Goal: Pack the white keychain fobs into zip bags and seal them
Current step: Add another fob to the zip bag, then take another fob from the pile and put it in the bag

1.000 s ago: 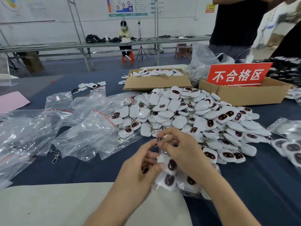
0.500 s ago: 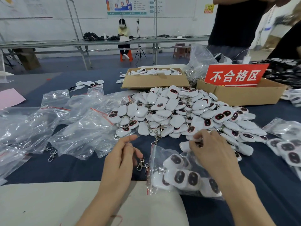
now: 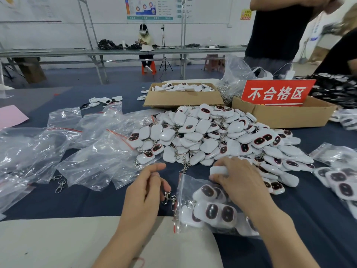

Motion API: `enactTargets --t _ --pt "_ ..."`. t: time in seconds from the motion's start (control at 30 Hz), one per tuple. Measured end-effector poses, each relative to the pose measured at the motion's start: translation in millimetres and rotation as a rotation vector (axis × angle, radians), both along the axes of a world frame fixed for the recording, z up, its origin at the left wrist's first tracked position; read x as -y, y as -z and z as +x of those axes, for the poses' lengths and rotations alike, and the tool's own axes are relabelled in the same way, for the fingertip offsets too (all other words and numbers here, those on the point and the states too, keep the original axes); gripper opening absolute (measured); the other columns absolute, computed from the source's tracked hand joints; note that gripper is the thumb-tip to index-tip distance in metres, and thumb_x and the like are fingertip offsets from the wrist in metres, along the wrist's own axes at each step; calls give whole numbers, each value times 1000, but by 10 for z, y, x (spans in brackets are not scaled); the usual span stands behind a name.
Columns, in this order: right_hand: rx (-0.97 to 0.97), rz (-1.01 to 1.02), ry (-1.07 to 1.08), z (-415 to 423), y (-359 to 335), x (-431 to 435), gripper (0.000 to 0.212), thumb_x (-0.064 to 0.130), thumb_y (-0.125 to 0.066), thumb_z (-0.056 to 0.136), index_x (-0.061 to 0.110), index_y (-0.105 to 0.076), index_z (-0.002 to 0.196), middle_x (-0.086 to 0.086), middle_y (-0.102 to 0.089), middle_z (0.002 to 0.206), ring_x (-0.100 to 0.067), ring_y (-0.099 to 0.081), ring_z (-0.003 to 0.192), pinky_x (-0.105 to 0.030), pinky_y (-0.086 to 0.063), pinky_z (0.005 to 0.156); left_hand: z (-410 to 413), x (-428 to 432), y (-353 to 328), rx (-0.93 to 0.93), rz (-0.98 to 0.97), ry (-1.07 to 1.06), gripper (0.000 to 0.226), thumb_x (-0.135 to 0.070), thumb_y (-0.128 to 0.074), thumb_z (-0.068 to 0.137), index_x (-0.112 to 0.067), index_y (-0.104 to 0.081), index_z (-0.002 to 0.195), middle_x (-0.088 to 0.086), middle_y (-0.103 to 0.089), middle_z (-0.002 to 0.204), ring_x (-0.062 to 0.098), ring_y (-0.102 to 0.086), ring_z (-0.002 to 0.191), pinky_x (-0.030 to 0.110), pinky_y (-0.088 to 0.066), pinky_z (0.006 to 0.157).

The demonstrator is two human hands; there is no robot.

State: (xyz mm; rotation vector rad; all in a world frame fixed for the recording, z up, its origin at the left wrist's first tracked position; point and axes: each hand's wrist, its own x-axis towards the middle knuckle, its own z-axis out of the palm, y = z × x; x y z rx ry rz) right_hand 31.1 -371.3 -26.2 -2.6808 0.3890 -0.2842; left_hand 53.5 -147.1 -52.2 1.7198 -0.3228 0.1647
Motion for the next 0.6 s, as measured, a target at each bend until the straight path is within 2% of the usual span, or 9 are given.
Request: enactTargets --t 0.1,0.13,0.2,0.23,0.3,0.37,0.43,0.53,0.6 --pt "192 416 -44 -22 -153 -36 22 54 -61 90 43 -60 109 18 -63 89 4 -60 80 -21 -51 72 -33 8 -7 75 -30 -22 25 -19 -51 105 -39 -64 112 -7 -68 84 13 -55 62 15 -44 56" --pt "217 559 -106 -46 -227 -82 22 60 -57 87 48 -62 104 17 -66 83 6 -61 71 -16 -51 64 -54 16 -20 103 -33 -24 23 -27 -54 104 -45 -63 115 -9 -67 88 14 -57 66 16 -45 58" --pt "164 844 -258 -97 -316 -271 31 67 -52 78 51 -68 99 16 -72 83 4 -58 59 -13 -49 55 -110 38 -72 141 -33 0 25 -47 -57 97 -55 -61 120 -13 -65 95 7 -59 73 14 -47 63" --pt "107 923 -316 -116 -317 -405 33 66 -53 79 48 -70 101 15 -72 81 3 -57 56 -13 -48 53 -137 53 -99 160 -39 25 28 -52 -57 94 -57 -60 122 -13 -65 98 3 -61 77 12 -47 65" --pt "60 1006 -370 -113 -271 -659 28 52 -53 95 33 -70 106 8 -67 69 -3 -56 56 -18 -46 54 -181 83 -147 167 -109 77 28 -50 -58 93 -54 -64 120 -12 -70 103 2 -68 85 11 -51 70" --pt "72 1142 -336 -103 -255 -795 24 33 -50 104 19 -69 104 2 -62 66 -10 -55 56 -22 -45 54 -196 104 -181 120 -219 101 20 -46 -66 92 -46 -70 111 -7 -73 95 5 -71 80 13 -54 69" --pt "135 1135 -306 -106 -255 -808 22 26 -48 104 18 -68 98 2 -66 66 -10 -59 55 -21 -48 53 -179 119 -193 48 -307 104 15 -37 -71 89 -32 -73 103 0 -73 83 8 -69 71 14 -53 66" --pt "300 847 -257 -122 -207 -814 23 34 -47 104 32 -66 91 11 -67 69 -9 -59 59 -28 -49 56 -139 130 -195 -31 -376 91 19 -30 -70 85 -18 -70 100 -2 -73 80 6 -67 70 15 -52 65" --pt "409 685 -244 -130 -172 -840 23 40 -46 102 35 -64 89 16 -62 68 -4 -56 62 -24 -44 57 -117 132 -195 -33 -368 68 23 -32 -67 83 -16 -69 100 -7 -73 81 5 -65 70 16 -53 66"
